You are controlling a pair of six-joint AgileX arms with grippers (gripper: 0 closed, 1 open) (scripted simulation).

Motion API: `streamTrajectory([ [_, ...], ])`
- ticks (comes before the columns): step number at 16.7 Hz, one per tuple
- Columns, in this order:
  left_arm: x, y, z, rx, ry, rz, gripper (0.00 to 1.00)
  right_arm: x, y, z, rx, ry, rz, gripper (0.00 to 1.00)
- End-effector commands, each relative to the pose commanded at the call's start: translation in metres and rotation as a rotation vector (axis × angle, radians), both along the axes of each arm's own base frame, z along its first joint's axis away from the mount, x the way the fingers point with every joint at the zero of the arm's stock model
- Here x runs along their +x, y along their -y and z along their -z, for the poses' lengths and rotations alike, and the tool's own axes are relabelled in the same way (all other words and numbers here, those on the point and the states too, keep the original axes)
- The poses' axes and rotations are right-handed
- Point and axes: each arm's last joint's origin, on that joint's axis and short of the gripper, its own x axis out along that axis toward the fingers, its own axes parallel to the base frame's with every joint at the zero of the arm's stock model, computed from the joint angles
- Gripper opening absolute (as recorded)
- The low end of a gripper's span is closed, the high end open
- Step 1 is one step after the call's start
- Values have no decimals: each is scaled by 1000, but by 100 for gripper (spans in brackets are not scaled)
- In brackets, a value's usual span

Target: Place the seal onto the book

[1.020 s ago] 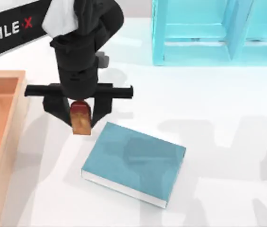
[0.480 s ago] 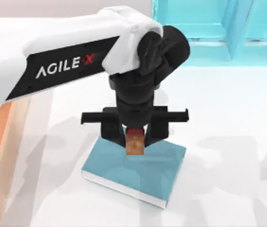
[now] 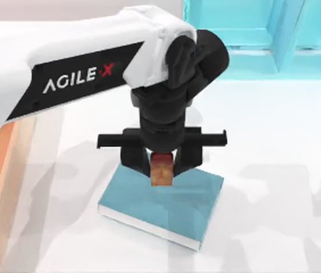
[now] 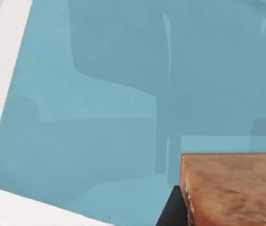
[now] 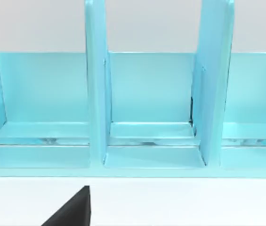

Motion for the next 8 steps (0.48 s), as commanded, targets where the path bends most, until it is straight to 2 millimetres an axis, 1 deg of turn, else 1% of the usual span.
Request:
streamTrajectory([
  [8,0,0,0,0,0,0,60,0,0,0,0,0,0,100],
])
